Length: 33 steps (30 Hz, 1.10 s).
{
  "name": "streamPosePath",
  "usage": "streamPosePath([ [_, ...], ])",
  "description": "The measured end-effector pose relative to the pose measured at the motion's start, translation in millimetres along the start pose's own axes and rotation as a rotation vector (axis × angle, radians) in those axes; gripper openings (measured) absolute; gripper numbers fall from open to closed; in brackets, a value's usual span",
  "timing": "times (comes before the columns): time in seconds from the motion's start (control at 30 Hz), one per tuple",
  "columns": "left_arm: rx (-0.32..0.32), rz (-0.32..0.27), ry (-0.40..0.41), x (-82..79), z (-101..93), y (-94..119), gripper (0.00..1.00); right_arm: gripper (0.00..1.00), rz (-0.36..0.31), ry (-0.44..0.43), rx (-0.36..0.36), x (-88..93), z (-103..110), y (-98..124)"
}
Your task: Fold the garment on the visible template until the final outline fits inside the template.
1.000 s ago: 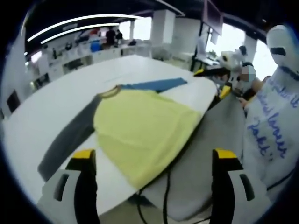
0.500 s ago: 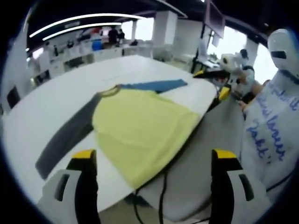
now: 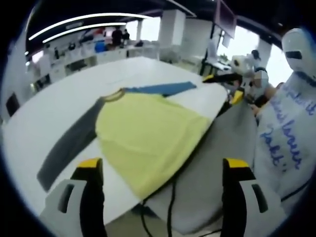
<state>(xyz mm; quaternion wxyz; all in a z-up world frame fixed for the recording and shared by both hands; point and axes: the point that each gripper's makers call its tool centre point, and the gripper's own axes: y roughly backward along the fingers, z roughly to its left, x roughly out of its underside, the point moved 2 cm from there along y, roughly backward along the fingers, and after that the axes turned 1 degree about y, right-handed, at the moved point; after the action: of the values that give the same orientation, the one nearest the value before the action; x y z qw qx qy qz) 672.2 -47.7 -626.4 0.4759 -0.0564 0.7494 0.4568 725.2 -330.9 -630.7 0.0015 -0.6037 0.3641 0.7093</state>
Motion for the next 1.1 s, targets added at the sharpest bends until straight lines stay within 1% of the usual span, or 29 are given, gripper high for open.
streamPosePath([
  [0.07,-0.004,0.002,-0.001,0.4,0.7,0,0.96,1.0,0.006,-0.004,0.003,0.9,-1,0],
  [0.17,-0.006,-0.007,0.003,-0.7,1.5,1,0.95,1.0,-0.009,-0.016,0.013,-0.6,-5,1],
  [0.37,-0.008,0.001,0.007,1.9,2.4,0,0.96,1.0,-0.003,-0.018,0.027,0.9,-9,1],
  [0.47,-0.004,0.003,0.006,2.4,1.6,0,0.95,1.0,-0.013,-0.005,0.036,-1.7,-10,1],
  [0.53,-0.004,0.003,0.008,2.2,1.7,-1,0.95,1.0,-0.017,-0.011,0.037,-2.4,-12,2],
  [0.7,-0.005,0.007,0.011,3.1,2.0,-1,0.94,1.0,-0.011,-0.002,0.046,-1.3,-14,2],
  [0.8,-0.003,0.004,0.013,3.3,2.0,-1,0.93,1.0,-0.005,-0.003,0.05,-0.4,-15,3],
  [1.1,0.0,-0.01,0.016,3.3,1.6,-1,0.93,1.0,-0.019,0.013,0.066,-4.1,-17,4],
])
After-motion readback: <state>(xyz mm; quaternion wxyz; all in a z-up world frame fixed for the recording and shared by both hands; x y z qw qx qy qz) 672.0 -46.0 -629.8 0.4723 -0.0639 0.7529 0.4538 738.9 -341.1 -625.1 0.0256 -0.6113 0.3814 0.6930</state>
